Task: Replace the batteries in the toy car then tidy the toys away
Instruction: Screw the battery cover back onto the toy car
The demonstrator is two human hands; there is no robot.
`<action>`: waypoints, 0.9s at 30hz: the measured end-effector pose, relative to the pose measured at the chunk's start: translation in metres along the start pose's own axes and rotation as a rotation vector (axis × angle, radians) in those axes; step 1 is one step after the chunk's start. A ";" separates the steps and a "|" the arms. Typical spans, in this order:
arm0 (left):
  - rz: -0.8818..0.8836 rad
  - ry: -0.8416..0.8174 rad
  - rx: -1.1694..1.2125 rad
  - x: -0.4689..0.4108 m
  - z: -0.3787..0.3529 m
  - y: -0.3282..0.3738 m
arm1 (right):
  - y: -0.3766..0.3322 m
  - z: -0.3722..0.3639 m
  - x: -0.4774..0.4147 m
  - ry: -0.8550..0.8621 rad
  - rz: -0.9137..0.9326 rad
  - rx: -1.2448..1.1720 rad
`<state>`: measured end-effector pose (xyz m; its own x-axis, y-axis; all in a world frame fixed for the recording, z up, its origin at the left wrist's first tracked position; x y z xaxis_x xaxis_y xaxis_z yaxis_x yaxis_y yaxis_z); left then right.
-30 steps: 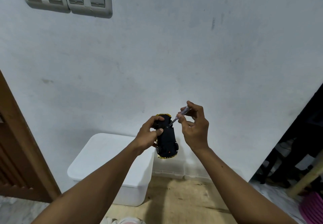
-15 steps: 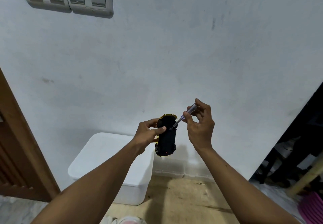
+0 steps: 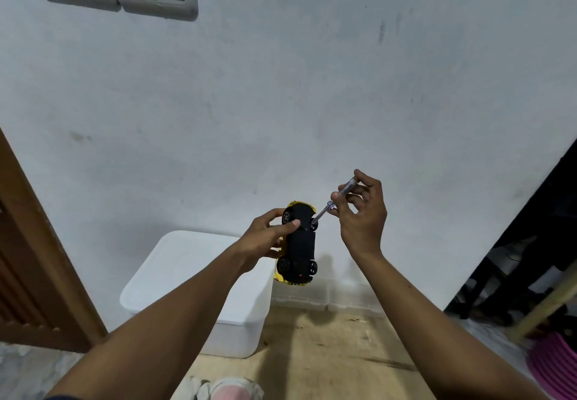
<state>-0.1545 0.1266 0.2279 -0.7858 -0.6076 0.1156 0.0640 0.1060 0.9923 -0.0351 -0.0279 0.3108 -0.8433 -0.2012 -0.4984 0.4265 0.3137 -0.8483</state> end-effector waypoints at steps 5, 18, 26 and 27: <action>0.011 -0.105 0.032 0.003 -0.004 -0.003 | 0.005 0.003 -0.001 0.015 -0.032 0.004; -0.074 0.052 0.151 0.004 0.001 -0.003 | 0.014 0.008 -0.002 0.053 -0.147 -0.065; -0.015 0.053 0.265 0.010 -0.018 -0.018 | 0.029 0.024 0.001 0.084 -0.221 -0.049; 0.002 0.043 0.289 0.010 -0.020 -0.021 | 0.031 0.026 0.001 0.085 -0.229 -0.046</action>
<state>-0.1512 0.1030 0.2093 -0.7588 -0.6392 0.1250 -0.1175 0.3231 0.9390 -0.0141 -0.0428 0.2796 -0.9417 -0.1934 -0.2754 0.2073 0.3113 -0.9274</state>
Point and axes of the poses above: each hand's wrist, its own x-axis away from the middle knuckle, its own z-axis out of the back of the hand, y = z × x, the point moved 6 cm from there along -x, towards the middle knuckle, and after that the axes turned 8 degrees about y, right-handed, at the moved point
